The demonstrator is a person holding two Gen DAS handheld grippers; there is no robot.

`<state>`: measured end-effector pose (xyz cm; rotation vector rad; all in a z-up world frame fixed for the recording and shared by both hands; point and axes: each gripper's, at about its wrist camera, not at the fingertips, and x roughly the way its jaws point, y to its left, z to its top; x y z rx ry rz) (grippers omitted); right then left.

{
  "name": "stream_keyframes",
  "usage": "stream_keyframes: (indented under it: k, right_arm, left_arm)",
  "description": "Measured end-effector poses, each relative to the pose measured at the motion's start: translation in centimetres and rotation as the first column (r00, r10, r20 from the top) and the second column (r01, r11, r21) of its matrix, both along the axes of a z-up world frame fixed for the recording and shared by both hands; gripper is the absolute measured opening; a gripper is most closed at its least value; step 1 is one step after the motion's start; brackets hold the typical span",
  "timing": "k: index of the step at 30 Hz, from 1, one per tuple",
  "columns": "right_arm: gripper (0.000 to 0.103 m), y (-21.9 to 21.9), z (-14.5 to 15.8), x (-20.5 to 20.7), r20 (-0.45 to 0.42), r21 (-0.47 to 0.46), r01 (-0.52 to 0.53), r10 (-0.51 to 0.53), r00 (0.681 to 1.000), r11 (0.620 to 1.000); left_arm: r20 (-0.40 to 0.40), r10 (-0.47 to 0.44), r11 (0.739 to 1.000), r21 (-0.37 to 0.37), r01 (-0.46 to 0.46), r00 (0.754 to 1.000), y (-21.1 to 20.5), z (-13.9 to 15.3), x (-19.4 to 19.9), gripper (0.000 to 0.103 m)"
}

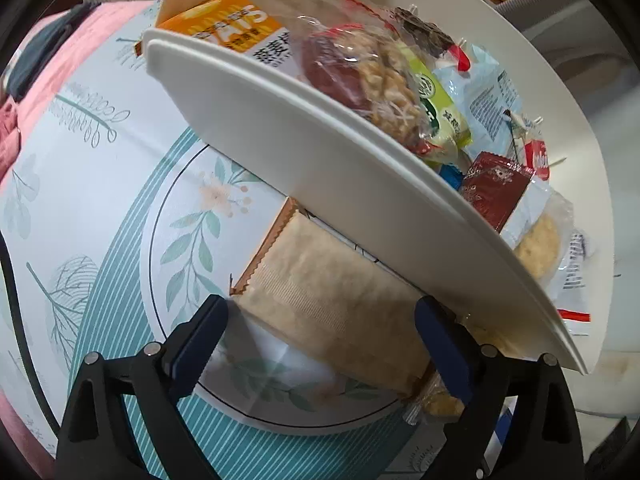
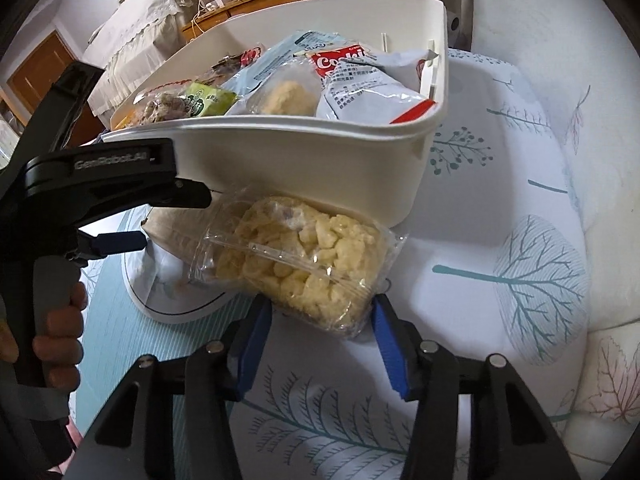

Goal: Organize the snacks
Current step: 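Grasp the clear box of yellow puffs with the right gripper while the left grasps the tan wafer packet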

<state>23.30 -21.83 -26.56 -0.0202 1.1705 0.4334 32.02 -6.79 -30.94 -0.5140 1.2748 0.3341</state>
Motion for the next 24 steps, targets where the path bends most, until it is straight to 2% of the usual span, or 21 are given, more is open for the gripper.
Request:
stream_keyframes:
  k: [4, 6, 7, 8, 12, 24]
  right_arm:
    - [0.044, 0.2, 0.2, -0.2, -0.002, -0.024, -0.002, 0.002, 1.0, 1.0]
    - [0.037, 0.2, 0.3, -0.3, -0.009, -0.029, -0.005, 0.005, 1.0, 1.0]
    - [0.027, 0.1, 0.3, -0.5, -0.01, -0.039, -0.003, 0.002, 1.0, 0.999]
    - [0.025, 0.0, 0.3, -0.6, -0.012, -0.051, -0.002, 0.001, 1.0, 0.999]
    - [0.023, -0.4, 0.5, -0.9, -0.016, -0.046, 0.002, -0.002, 1.0, 0.999]
    - [0.021, -0.8, 1.6, -1.9, -0.027, -0.073, 0.012, -0.014, 1.0, 0.997]
  left_arm:
    - [-0.011, -0.004, 0.999, 0.047, 0.005, 1.0, -1.2, -0.2, 0.8, 0.096]
    - [-0.013, 0.001, 0.999, 0.053, 0.0, 1.0, -1.5, -0.3, 1.0, 0.098]
    - [-0.012, 0.005, 0.998, 0.056, -0.004, 1.0, -1.7, -0.3, 1.2, 0.098]
    - [-0.01, 0.009, 0.998, 0.059, -0.009, 1.0, -2.0, -0.4, 1.6, 0.099]
    - [-0.009, 0.013, 0.997, 0.07, -0.012, 1.0, -2.7, -1.1, 2.2, 0.103]
    - [-0.013, -0.001, 0.998, 0.066, 0.002, 1.0, -0.7, -0.7, -0.6, 0.103]
